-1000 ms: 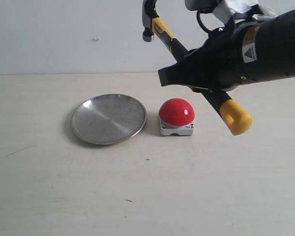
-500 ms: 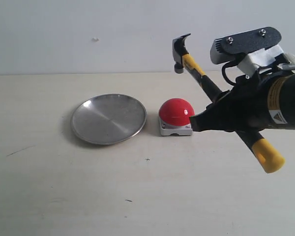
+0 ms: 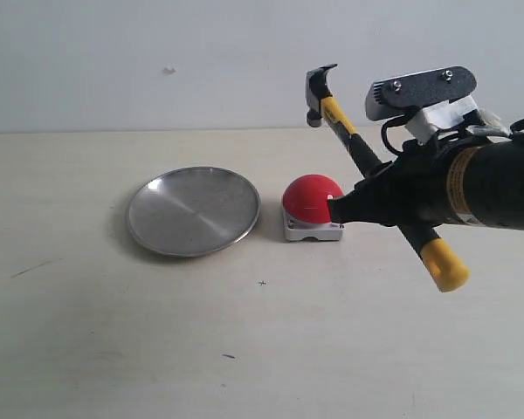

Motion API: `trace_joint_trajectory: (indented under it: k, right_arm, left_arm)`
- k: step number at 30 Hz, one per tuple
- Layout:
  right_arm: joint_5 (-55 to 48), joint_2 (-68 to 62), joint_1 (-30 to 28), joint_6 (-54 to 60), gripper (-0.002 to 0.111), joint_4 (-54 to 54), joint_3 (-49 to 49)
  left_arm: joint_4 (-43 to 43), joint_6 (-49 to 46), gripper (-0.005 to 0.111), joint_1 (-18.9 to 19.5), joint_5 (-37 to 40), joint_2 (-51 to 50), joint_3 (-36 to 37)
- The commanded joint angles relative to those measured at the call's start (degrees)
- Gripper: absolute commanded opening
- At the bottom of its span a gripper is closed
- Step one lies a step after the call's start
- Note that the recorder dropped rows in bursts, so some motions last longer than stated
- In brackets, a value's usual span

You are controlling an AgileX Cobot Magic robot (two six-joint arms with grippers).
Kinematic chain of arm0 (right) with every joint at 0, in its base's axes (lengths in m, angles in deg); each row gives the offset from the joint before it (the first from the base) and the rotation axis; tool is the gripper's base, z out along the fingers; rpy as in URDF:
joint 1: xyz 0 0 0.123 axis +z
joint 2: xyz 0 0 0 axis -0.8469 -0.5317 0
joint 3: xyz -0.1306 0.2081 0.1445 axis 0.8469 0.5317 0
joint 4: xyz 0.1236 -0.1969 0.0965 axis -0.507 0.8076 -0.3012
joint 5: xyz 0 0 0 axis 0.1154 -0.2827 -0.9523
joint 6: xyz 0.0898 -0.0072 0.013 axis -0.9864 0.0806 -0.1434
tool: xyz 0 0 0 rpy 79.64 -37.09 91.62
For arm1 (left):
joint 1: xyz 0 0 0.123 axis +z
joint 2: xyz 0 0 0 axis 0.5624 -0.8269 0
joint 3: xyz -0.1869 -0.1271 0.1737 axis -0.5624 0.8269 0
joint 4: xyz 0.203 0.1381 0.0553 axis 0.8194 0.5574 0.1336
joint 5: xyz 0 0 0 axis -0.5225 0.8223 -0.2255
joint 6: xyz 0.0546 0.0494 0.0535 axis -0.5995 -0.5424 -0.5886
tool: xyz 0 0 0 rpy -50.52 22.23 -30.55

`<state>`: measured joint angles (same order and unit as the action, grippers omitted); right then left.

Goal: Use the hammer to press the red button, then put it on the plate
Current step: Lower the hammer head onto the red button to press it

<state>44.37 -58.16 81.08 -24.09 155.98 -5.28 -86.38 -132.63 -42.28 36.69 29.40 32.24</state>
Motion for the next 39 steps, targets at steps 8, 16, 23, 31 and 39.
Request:
trace_joint_trajectory:
  k: [8, 16, 23, 31, 39]
  right_arm:
    - [9.78, -3.94, -5.71, -0.60, 0.000, 1.57, 1.84]
    - [10.94, -1.88, -5.71, -0.60, 0.000, 1.47, 2.12]
    - [8.16, 5.00, -5.71, -0.60, 0.000, 1.47, 2.12]
    - [8.49, -1.42, -5.71, -0.60, 0.000, 1.36, 4.34]
    - [11.98, -10.99, -5.71, -0.60, 0.000, 1.36, 5.06]
  left_arm:
    - [-0.41, 0.28, 0.000, 0.06, -0.07, 0.35, 0.19]
    - [-0.41, 0.28, 0.000, 0.06, -0.07, 0.35, 0.19]
    - [-0.41, 0.28, 0.000, 0.06, -0.07, 0.35, 0.19]
    - [-0.41, 0.28, 0.000, 0.06, -0.07, 0.35, 0.19]
    - [-0.41, 0.28, 0.000, 0.06, -0.07, 0.35, 0.19]
